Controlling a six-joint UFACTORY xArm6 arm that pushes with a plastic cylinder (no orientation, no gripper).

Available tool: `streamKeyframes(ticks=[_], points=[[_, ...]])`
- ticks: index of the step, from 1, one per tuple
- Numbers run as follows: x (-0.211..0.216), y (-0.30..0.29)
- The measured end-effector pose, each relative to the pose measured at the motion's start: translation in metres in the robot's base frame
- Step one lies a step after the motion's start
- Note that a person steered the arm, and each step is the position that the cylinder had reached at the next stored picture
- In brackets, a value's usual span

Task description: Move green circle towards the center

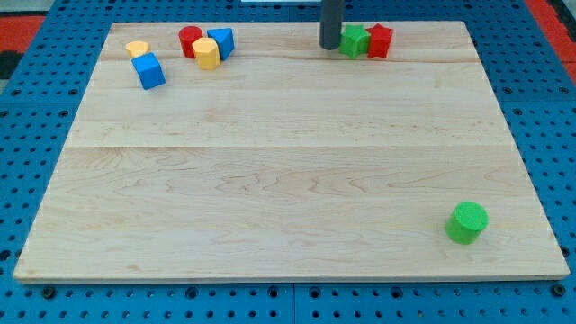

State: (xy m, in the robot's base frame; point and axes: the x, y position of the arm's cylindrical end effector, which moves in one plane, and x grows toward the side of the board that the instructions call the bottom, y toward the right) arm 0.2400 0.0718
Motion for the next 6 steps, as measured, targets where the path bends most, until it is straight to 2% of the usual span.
streamKeyframes(ticks=[3,4,6], points=[[0.000,-0.017],[0.014,-0.017],[0.078,0.007]])
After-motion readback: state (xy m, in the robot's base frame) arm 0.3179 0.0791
